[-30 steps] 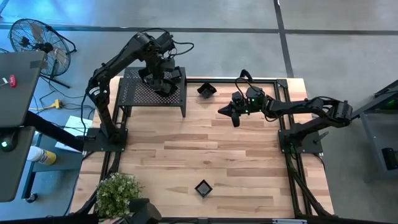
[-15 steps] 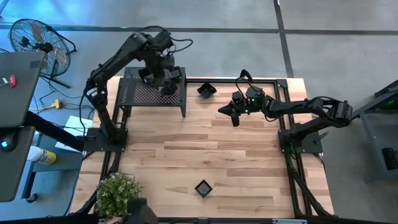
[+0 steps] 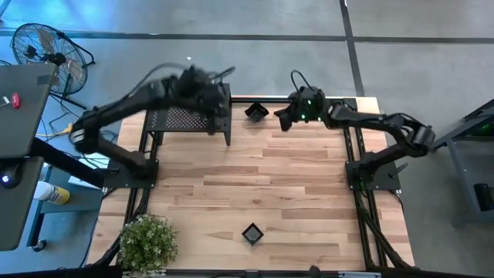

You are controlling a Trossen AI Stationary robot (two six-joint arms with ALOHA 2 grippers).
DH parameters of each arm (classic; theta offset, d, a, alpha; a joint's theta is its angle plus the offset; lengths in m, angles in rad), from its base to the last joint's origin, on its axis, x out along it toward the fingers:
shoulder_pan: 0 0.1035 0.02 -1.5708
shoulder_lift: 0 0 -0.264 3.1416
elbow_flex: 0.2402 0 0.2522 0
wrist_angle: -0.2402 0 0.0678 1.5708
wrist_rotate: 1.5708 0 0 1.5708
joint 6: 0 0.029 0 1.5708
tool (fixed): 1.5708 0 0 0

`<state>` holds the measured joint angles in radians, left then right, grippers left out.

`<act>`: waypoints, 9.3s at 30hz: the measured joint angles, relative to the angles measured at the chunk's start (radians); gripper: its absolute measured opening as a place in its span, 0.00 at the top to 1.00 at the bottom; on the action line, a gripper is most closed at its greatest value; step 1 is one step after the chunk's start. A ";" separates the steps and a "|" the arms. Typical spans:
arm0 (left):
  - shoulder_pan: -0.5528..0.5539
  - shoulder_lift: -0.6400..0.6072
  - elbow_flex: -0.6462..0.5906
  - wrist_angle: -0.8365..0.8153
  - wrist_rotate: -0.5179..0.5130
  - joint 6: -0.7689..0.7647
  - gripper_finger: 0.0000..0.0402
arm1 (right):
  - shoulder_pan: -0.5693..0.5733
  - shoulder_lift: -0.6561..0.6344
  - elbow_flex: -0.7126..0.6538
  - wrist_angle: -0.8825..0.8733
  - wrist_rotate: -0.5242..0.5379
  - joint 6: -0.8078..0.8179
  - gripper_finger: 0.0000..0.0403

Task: Pick & Place Mini shaped plates
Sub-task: Stack the distorted square plate on top of the other distorted square plates on the shelf

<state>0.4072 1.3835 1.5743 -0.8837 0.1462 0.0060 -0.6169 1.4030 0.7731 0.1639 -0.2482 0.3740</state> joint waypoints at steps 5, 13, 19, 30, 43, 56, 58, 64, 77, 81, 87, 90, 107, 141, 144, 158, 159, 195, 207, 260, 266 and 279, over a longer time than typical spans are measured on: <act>-0.156 -0.201 -0.393 0.477 -0.170 -0.219 1.00 | -0.085 0.137 0.140 -0.156 -0.042 -0.004 1.00; -0.349 -0.433 -0.770 0.834 -0.540 -0.435 1.00 | -0.123 0.395 0.436 -0.370 -0.043 -0.173 0.84; -0.425 -0.505 -0.817 0.818 -0.675 -0.456 1.00 | -0.130 0.534 0.563 -0.475 -0.041 -0.305 0.72; -0.434 -0.511 -0.817 0.778 -0.711 -0.457 1.00 | -0.140 0.636 0.568 -0.458 -0.046 -0.307 0.84; -0.434 -0.511 -0.817 0.769 -0.711 -0.459 1.00 | -0.138 0.598 0.567 -0.489 -0.033 -0.259 0.99; -0.434 -0.511 -0.817 0.574 -0.728 -0.599 1.00 | 0.103 0.317 0.399 -0.616 0.040 -0.153 0.99; -0.434 -0.513 -0.817 0.566 -0.710 -0.592 1.00 | 0.184 0.303 0.357 -0.601 0.076 -0.101 1.00; -0.434 -0.520 -0.816 0.553 -0.644 -0.557 1.00 | 0.385 0.355 0.356 -0.420 0.147 0.075 1.00; -0.434 -0.532 -0.816 0.522 -0.499 -0.500 1.00 | 0.528 0.630 0.604 -0.319 0.185 0.163 1.00; -0.434 -0.532 -0.816 0.499 -0.479 -0.501 1.00 | 0.544 0.674 0.652 -0.319 0.188 0.161 0.97; -0.434 -0.532 -0.816 0.481 -0.478 -0.559 1.00 | 0.543 0.661 0.658 -0.330 0.179 0.155 0.86; -0.434 -0.532 -0.816 0.461 -0.476 -0.626 1.00 | 0.530 0.608 0.658 -0.359 0.162 0.102 0.81; -0.534 -0.357 -0.818 0.358 -0.454 -0.877 0.99 | 0.435 0.041 -0.006 -0.005 0.138 -0.057 0.98; -0.438 0.049 -0.776 0.395 -0.244 -0.912 0.98 | 0.315 -0.313 -0.253 0.014 0.154 -0.087 1.00; -0.419 -0.015 -0.713 0.286 -0.215 -0.848 0.99 | 0.315 -0.313 -0.253 0.016 0.165 -0.087 0.99; 0.123 -0.169 -0.112 -0.274 -0.071 -0.193 1.00 | 0.315 -0.312 -0.253 0.022 0.166 -0.121 1.00; 0.184 -0.157 -0.072 -0.304 -0.053 -0.136 1.00 | 0.315 -0.312 -0.253 0.022 0.166 -0.121 1.00; 0.751 0.126 0.051 -0.404 -0.120 0.390 0.91 | 0.315 -0.312 -0.253 0.021 0.165 -0.122 0.99; 0.751 0.110 0.051 -0.453 -0.107 0.362 0.76 | 0.316 -0.312 -0.253 0.021 0.124 -0.132 0.99; 0.732 0.084 0.025 -0.375 -0.146 0.258 0.99 | 0.316 -0.312 -0.253 0.022 0.182 -0.110 0.99; 0.789 0.084 0.051 -0.381 0.017 0.225 1.00 | 0.316 -0.312 -0.253 0.022 0.182 -0.110 0.99; 0.816 0.090 0.011 -0.414 0.110 0.270 0.92 | 0.316 -0.312 -0.253 0.022 0.186 -0.113 1.00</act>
<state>1.2232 1.4731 1.5852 -1.2980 0.2562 0.2764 -0.3012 1.0908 0.5205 0.1860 -0.0620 0.2615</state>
